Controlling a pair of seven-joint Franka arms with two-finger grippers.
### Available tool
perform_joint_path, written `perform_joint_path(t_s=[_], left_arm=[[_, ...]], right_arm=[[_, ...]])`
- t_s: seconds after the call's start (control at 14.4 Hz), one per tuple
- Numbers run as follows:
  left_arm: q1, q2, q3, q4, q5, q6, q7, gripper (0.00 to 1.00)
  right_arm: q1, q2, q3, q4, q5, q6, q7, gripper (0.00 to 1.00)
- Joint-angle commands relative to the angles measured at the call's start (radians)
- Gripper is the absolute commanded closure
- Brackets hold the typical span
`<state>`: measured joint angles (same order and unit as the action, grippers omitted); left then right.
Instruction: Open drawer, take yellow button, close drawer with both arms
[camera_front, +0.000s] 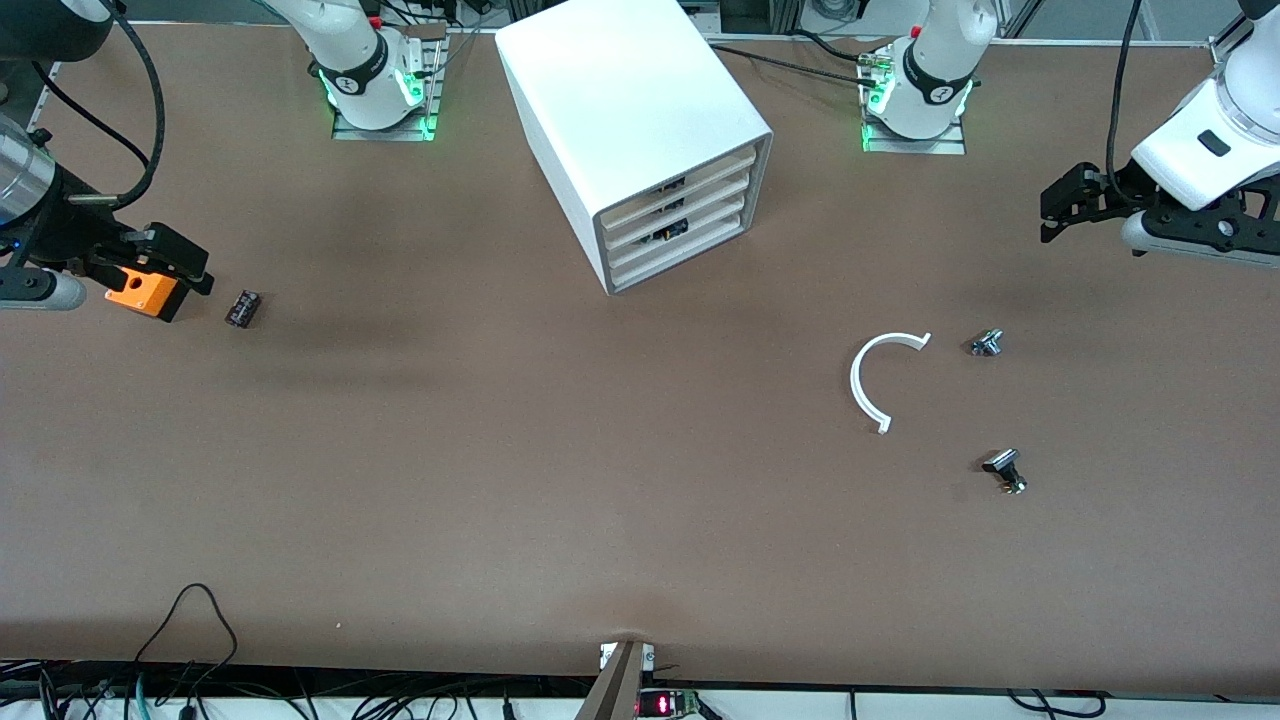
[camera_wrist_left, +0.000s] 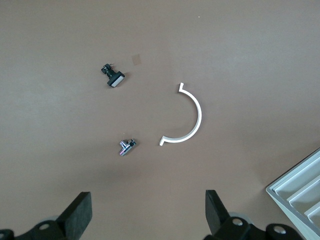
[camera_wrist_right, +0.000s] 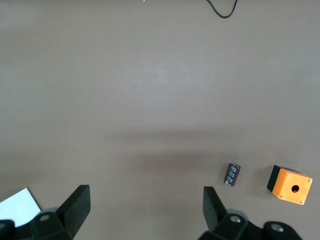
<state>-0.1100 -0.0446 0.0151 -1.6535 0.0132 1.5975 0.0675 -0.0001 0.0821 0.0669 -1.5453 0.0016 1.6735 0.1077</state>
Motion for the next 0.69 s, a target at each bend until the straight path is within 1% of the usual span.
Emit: perform_joint_path(t_s=[0.0, 0.62], left_arm=[[0.0, 0.014, -0.003, 0.032, 0.004, -0.025, 0.012, 0.0], [-0.002, 0.012, -0.004, 0.032, 0.004, -0.025, 0.009, 0.0]], right_arm=[[-0.009, 0.008, 0.011, 0.019, -0.002, -0.009, 0.012, 0.0], [-0.006, 0.008, 0.014, 0.011, -0.011, -0.018, -0.003, 0.0]])
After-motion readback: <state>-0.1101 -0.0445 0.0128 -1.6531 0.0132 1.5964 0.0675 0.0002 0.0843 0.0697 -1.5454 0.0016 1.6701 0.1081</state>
